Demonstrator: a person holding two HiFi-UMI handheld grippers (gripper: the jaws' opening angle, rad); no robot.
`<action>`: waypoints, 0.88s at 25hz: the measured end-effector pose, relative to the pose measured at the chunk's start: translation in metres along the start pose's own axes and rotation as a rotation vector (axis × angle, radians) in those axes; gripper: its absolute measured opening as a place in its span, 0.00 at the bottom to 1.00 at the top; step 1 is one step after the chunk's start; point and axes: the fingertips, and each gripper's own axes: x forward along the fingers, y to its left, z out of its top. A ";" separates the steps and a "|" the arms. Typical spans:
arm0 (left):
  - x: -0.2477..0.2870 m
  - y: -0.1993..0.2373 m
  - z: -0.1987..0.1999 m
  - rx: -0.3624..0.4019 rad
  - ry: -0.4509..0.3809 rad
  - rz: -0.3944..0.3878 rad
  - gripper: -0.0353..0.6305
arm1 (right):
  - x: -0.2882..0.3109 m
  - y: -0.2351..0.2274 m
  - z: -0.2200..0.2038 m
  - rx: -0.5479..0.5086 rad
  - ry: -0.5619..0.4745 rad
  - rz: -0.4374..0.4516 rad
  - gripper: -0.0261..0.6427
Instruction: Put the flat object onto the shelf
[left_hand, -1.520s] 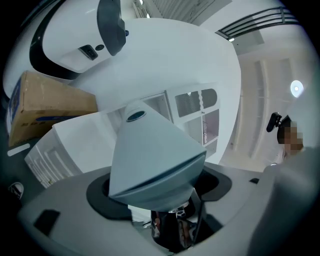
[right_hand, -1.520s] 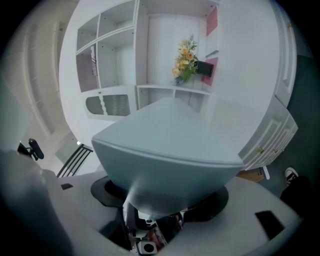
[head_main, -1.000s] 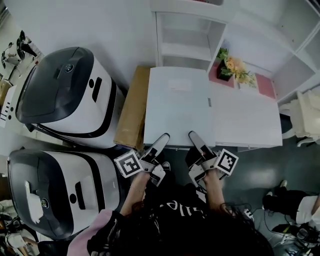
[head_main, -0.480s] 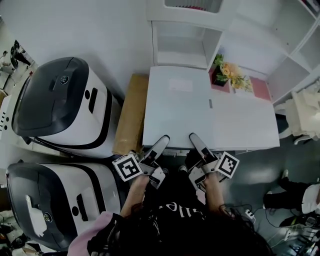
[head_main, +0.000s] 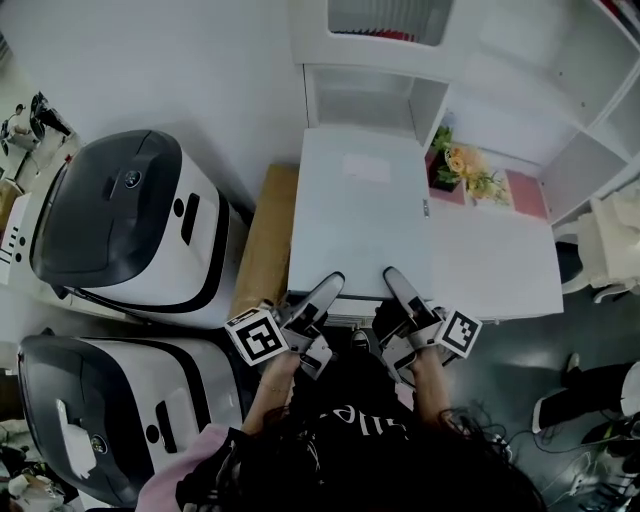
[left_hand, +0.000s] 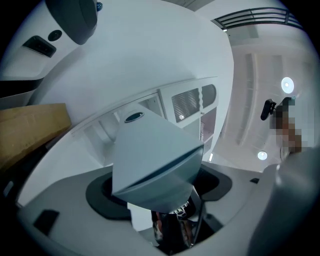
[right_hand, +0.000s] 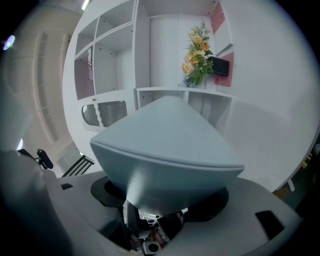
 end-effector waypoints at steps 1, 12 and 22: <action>0.005 0.000 0.003 0.006 0.001 -0.002 0.60 | 0.004 0.001 0.005 0.000 0.002 0.007 0.49; 0.050 0.012 0.009 0.029 0.052 0.007 0.60 | 0.024 -0.011 0.048 0.027 0.010 0.009 0.49; 0.069 0.025 0.003 0.032 0.085 0.015 0.61 | 0.025 -0.028 0.065 0.059 0.009 0.008 0.49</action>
